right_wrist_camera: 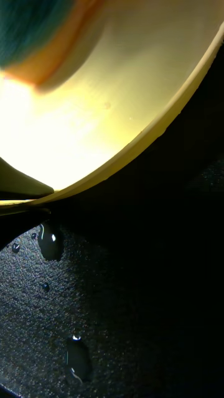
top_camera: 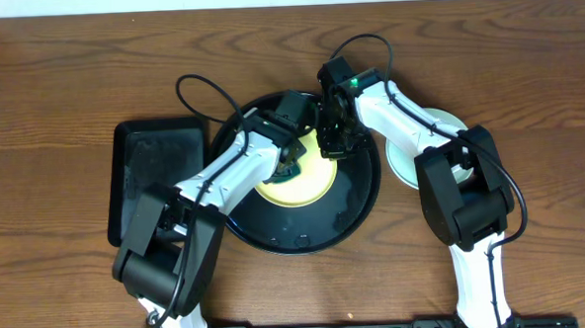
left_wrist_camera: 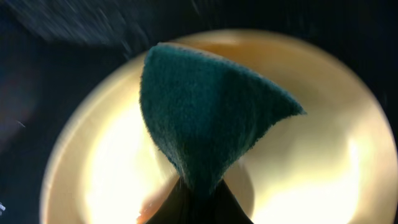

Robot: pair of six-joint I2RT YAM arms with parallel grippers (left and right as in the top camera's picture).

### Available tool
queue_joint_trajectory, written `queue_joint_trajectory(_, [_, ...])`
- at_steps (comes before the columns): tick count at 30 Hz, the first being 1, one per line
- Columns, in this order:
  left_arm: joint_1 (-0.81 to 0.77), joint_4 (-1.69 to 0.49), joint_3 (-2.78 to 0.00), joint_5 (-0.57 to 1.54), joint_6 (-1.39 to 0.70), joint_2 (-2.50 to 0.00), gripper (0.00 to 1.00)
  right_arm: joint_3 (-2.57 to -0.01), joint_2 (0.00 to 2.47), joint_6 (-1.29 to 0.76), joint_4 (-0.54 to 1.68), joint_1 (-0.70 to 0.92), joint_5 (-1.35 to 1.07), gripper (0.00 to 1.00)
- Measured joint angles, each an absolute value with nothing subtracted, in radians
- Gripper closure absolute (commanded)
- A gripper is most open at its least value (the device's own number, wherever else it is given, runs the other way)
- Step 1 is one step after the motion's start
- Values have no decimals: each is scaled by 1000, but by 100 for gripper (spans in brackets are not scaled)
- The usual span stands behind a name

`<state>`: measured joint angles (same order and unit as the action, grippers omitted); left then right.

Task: Clean dirty plates on tray and stack at the side
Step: 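Scrub the yellow plate with the sponge while the right gripper holds it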

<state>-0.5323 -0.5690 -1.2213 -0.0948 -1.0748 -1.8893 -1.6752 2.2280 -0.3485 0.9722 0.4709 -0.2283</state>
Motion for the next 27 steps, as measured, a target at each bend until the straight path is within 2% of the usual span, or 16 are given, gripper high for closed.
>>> queue_joint_trajectory(7, [-601, -580, -1221, 2, -1107, -1889, 93, -1675, 2228, -348, 972, 471, -228, 98])
queue_joint_trajectory(14, [-629, -606, -1221, -14, -1262, -1889, 93, -1675, 2228, -348, 972, 471, -228, 98])
queue_joint_trajectory(22, [-633, -585, -1219, -195, -1335, -1889, 93, -1675, 2228, -348, 972, 471, -228, 98])
queue_joint_trajectory(27, [-611, -488, -1216, -328, -1229, -1889, 93, -1675, 2228, -350, 973, 469, -233, 98])
